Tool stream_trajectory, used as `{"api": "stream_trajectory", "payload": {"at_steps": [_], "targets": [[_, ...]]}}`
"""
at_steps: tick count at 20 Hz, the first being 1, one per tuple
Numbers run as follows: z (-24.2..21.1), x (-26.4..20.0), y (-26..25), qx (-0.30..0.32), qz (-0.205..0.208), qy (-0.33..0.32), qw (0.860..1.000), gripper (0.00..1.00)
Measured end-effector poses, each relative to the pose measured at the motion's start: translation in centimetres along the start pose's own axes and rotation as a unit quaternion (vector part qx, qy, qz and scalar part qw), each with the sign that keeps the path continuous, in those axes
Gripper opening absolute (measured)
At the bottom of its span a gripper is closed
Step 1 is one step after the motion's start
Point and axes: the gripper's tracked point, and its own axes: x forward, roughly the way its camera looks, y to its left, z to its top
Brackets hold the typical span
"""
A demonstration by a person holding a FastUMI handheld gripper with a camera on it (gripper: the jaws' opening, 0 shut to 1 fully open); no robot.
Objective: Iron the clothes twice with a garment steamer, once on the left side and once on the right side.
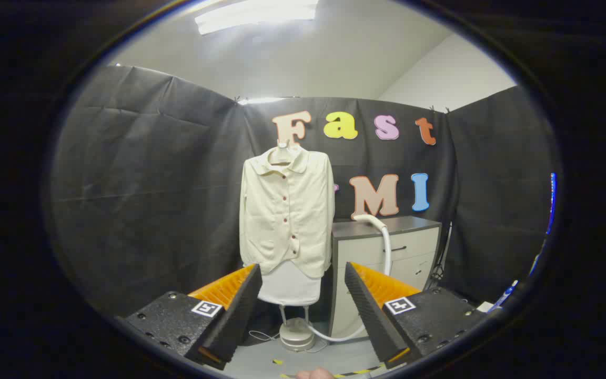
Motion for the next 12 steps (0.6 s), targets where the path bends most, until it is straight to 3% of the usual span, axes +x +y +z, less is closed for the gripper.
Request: {"api": "stream_trajectory", "payload": {"at_steps": [12], "targets": [[0.02,-0.53,0.16,-0.003,0.003,-0.006,1.000,0.96]]}}
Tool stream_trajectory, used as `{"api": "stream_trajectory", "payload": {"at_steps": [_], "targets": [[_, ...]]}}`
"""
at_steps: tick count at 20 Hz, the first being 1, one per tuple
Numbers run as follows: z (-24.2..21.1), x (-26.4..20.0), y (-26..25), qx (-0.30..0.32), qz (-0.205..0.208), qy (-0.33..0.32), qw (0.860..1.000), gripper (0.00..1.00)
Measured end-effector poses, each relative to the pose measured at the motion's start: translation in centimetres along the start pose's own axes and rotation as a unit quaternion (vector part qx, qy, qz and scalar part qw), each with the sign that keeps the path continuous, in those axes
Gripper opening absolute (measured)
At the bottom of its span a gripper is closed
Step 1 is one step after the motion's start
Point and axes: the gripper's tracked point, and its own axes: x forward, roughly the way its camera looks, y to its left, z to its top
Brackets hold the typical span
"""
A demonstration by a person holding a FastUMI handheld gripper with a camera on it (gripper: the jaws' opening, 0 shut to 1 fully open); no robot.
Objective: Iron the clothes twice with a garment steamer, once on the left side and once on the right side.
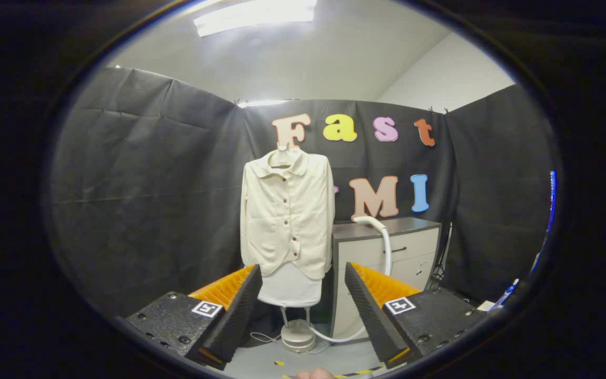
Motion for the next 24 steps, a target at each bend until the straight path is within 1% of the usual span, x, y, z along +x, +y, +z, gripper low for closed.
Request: {"api": "stream_trajectory", "payload": {"at_steps": [4,15,17,19,24], "targets": [[-0.3,-0.1,0.6,-0.001,0.008,0.000,1.000,0.96],[0.0,0.3,0.5,0.000,0.013,-0.006,1.000,0.97],[-0.3,0.7,0.1,0.006,0.008,-0.001,1.000,0.97],[-0.1,1.5,0.2,-0.006,0.008,-0.003,1.000,0.97],[-1.0,3.7,1.6,-0.009,0.008,0.005,1.000,0.98]]}}
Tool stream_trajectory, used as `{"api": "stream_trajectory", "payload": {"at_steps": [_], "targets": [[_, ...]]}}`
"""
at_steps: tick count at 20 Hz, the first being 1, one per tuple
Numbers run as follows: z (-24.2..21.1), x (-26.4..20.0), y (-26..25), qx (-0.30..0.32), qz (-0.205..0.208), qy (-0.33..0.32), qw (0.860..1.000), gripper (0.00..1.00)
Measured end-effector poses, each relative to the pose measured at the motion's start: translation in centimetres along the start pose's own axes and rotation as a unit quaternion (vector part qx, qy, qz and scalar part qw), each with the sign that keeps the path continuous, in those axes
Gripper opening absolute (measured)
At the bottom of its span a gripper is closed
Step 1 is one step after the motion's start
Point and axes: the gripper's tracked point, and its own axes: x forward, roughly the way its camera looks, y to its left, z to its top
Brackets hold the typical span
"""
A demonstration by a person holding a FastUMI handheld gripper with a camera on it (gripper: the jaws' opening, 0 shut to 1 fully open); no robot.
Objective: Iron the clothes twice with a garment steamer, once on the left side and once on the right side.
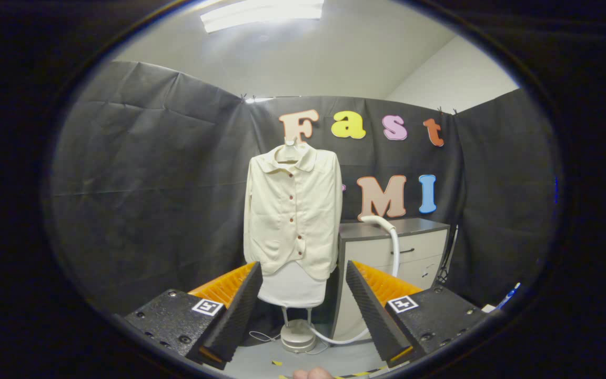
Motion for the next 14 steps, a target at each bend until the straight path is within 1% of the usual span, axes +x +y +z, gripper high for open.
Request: {"api": "stream_trajectory", "payload": {"at_steps": [7,11,14], "targets": [[0.1,3.8,0.7,-0.014,-0.024,-0.002,1.000,0.98],[0.3,6.5,-0.8,-0.024,-0.037,-0.001,0.999,0.97],[0.6,9.6,-3.4,-0.035,-0.037,-0.007,0.999,0.97]]}}
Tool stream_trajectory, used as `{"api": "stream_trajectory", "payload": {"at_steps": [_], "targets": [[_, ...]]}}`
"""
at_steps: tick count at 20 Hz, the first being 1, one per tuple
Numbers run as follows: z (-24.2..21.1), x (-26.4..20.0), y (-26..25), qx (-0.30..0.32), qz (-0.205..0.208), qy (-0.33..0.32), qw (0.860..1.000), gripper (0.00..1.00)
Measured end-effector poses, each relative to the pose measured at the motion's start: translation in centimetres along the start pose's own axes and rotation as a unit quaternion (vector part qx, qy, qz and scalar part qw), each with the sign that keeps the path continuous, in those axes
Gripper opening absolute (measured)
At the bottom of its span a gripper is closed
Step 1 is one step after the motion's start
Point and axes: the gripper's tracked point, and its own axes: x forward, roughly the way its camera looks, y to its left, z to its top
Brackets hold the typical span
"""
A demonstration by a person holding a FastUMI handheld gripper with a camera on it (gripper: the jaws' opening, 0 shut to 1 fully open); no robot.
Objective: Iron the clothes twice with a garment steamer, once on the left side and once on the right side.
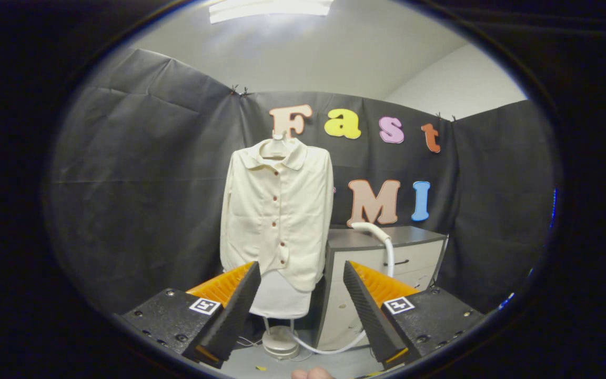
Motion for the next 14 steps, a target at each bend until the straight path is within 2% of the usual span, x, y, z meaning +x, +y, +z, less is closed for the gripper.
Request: {"api": "stream_trajectory", "payload": {"at_steps": [7,14], "targets": [[-0.5,9.3,-7.5,0.008,0.024,-0.004,1.000,0.97],[-3.2,17.0,-14.2,-0.007,0.039,0.014,0.999,0.97]]}}
